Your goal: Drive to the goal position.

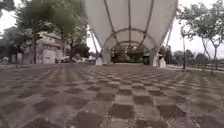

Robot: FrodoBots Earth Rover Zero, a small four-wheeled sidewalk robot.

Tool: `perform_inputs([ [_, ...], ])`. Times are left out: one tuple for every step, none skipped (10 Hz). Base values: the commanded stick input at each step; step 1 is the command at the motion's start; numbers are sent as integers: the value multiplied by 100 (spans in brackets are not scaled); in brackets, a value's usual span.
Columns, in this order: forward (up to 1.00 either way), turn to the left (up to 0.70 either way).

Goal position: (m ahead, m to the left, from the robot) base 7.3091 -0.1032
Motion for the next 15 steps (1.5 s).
perform_inputs([
  [85, 12],
  [85, 0],
  [85, 0],
  [85, 0],
  [85, 0],
  [85, 0],
  [85, 0],
  [85, 0],
  [85, 0],
  [85, 0],
  [85, 0],
  [85, 0],
  [85, 0],
  [85, 0],
  [85, 0],
])
